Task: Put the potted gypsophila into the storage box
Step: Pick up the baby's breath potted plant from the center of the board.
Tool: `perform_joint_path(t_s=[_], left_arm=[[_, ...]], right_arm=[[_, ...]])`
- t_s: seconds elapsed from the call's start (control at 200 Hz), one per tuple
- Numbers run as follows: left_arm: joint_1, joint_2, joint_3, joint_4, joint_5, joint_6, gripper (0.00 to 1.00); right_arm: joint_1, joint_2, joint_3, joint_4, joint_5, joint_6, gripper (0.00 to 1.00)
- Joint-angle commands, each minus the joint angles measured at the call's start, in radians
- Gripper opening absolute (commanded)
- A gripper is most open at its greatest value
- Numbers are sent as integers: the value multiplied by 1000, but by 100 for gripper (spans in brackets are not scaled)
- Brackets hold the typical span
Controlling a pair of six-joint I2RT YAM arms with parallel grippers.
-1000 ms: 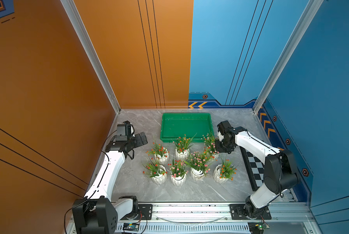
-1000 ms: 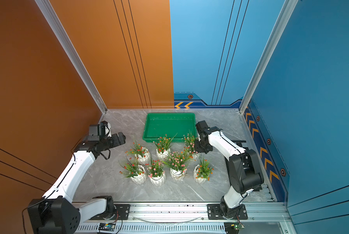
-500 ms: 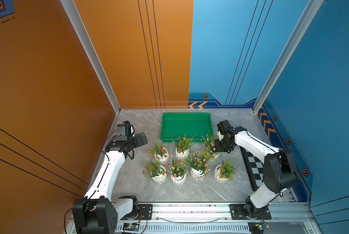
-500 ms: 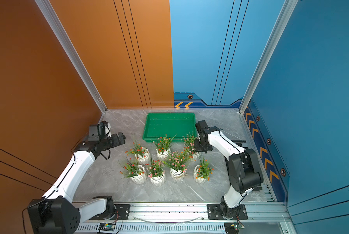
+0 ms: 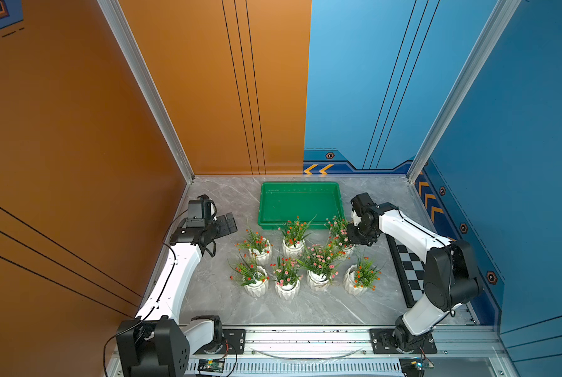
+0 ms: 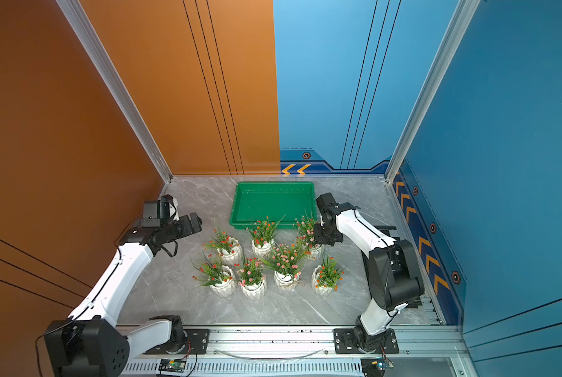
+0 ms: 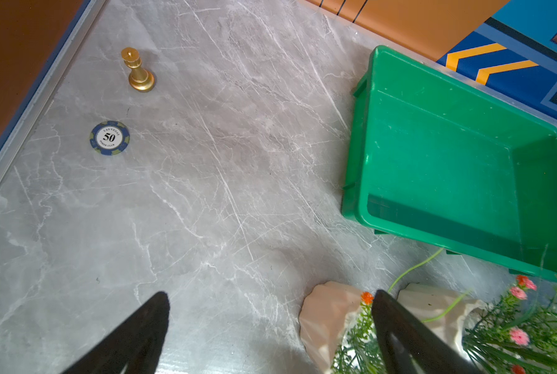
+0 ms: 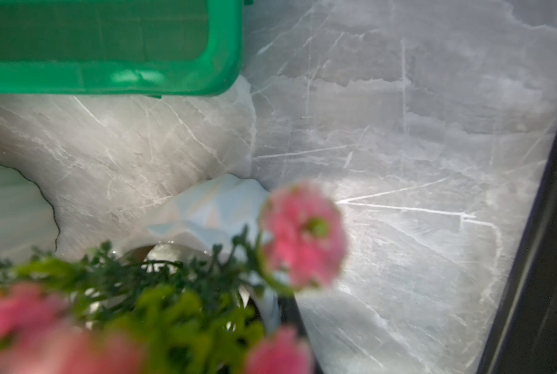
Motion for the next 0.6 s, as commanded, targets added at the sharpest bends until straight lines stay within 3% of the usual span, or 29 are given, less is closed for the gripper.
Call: perform_joint_path(t_s=[0.0, 0.265, 0.596], left_arm=[[-7, 3, -2, -19, -22, 5, 98], [-7, 13, 8, -19, -15, 4, 98], [-11, 45, 57, -26, 3, 4, 98]], right_arm=[[-13, -54, 50, -45, -34, 21, 0], [-34, -86, 112, -139, -45, 8, 0], [-55, -69, 337, -287, -31, -21, 0]])
